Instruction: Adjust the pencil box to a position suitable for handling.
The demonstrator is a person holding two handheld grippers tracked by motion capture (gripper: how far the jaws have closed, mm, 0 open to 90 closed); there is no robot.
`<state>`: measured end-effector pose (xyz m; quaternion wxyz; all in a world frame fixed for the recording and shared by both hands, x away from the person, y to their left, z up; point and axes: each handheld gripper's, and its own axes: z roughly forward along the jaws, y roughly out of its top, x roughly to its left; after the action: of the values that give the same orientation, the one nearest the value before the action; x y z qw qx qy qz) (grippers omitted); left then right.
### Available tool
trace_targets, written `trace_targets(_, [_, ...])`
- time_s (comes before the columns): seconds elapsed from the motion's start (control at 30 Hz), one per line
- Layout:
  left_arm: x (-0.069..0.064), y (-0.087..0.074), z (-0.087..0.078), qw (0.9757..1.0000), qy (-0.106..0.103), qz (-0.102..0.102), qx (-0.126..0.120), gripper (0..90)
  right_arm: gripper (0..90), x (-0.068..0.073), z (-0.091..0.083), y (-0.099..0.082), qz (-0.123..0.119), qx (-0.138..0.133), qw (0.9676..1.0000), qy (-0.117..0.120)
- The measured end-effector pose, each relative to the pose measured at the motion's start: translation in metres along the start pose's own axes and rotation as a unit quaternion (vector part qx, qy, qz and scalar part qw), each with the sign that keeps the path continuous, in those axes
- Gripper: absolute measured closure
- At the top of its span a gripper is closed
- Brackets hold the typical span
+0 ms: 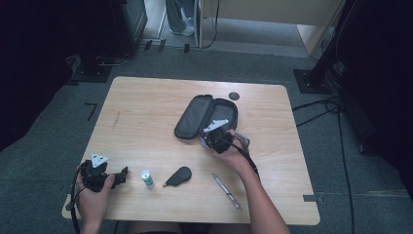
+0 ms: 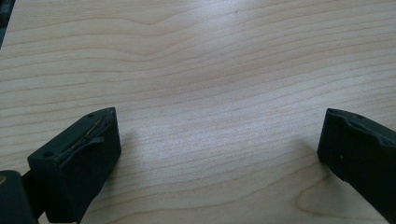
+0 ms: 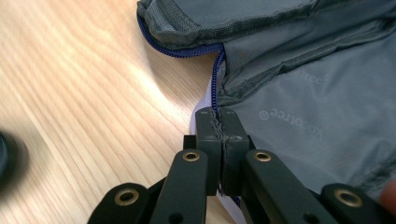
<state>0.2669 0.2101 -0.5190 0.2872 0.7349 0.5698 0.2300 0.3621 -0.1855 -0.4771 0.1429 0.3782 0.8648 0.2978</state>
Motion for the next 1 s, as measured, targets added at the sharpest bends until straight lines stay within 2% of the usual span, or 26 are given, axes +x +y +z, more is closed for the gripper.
trace_targets(0.07, [0.0, 0.0, 0.0, 1.0, 0.0, 0.0, 0.0, 0.0, 89.8, 0.002, 0.001, 0.002, 0.034, 0.004, 0.9994, -0.001])
trace_targets(0.1, [0.0, 0.0, 0.0, 1.0, 0.0, 0.0, 0.0, 0.0, 89.8, 0.004, 0.002, 0.004, 0.044, 0.001, 0.999, -0.003])
trace_targets(0.17, [0.0, 0.0, 0.0, 1.0, 0.0, 0.0, 0.0, 0.0, 89.8, 0.006, 0.004, 0.006, 0.055, -0.001, 0.9985, -0.006])
trace_targets(0.2, [0.0, 0.0, 0.0, 1.0, 0.0, 0.0, 0.0, 0.0, 89.7, 0.009, 0.005, 0.008, 0.071, 0.001, 0.9975, -0.008])
trace_targets(0.3, [0.0, 0.0, 0.0, 1.0, 0.0, 0.0, 0.0, 0.0, 89.3, 0.012, 0.008, 0.01, 0.081, -0.005, 0.9967, -0.009])
trace_targets(0.33, [0.0, 0.0, 0.0, 1.0, 0.0, 0.0, 0.0, 0.0, 88.2, 0.013, 0.01, 0.011, 0.08, -0.011, 0.9968, -0.005])
trace_targets(0.37, [0.0, 0.0, 0.0, 1.0, 0.0, 0.0, 0.0, 0.0, 80.4, 0.015, 0.011, 0.012, 0.065, -0.027, 0.9975, 0.003])
trace_targets(0.43, [0.0, 0.0, 0.0, 1.0, 0.0, 0.0, 0.0, 0.0, 77.7, 0.014, 0.011, 0.012, 0.067, -0.029, 0.9973, 0.007])
trace_targets(0.47, [0.0, 0.0, 0.0, 1.0, 0.0, 0.0, 0.0, 0.0, 71.3, 0.012, 0.007, 0.01, 0.063, -0.041, 0.997, 0.017])
trace_targets(0.5, [0.0, 0.0, 0.0, 1.0, 0.0, 0.0, 0.0, 0.0, 71.3, 0.012, 0.007, 0.01, 0.063, -0.041, 0.997, 0.017])
trace_targets(0.57, [0.0, 0.0, 0.0, 1.0, 0.0, 0.0, 0.0, 0.0, 65.5, 0.005, -0.002, 0.004, 0.056, -0.054, 0.9964, 0.034])
trace_targets(0.63, [0.0, 0.0, 0.0, 1.0, 0.0, 0.0, 0.0, 0.0, 60.7, -0.001, -0.007, 0.0, 0.053, -0.058, 0.9961, 0.04])
trace_targets(0.7, [0.0, 0.0, 0.0, 1.0, 0.0, 0.0, 0.0, 0.0, 59.0, -0.005, -0.012, -0.006, 0.047, -0.057, 0.9959, 0.053])
trace_targets(0.77, [0.0, 0.0, 0.0, 1.0, 0.0, 0.0, 0.0, 0.0, 58.7, -0.007, -0.015, -0.009, 0.04, -0.055, 0.9963, 0.053])
trace_targets(0.8, [0.0, 0.0, 0.0, 1.0, 0.0, 0.0, 0.0, 0.0, 58.1, -0.009, -0.019, -0.016, 0.024, -0.052, 0.9969, 0.055])
trace_targets(0.9, [0.0, 0.0, 0.0, 1.0, 0.0, 0.0, 0.0, 0.0, 56.5, -0.01, -0.021, -0.021, 0.017, -0.057, 0.9967, 0.055])
trace_targets(0.93, [0.0, 0.0, 0.0, 1.0, 0.0, 0.0, 0.0, 0.0, 56.7, -0.01, -0.022, -0.025, 0.002, -0.055, 0.9972, 0.05])
trace_targets(1.0, [0.0, 0.0, 0.0, 1.0, 0.0, 0.0, 0.0, 0.0, 57.3, -0.01, -0.021, -0.026, -0.001, -0.052, 0.9975, 0.048])
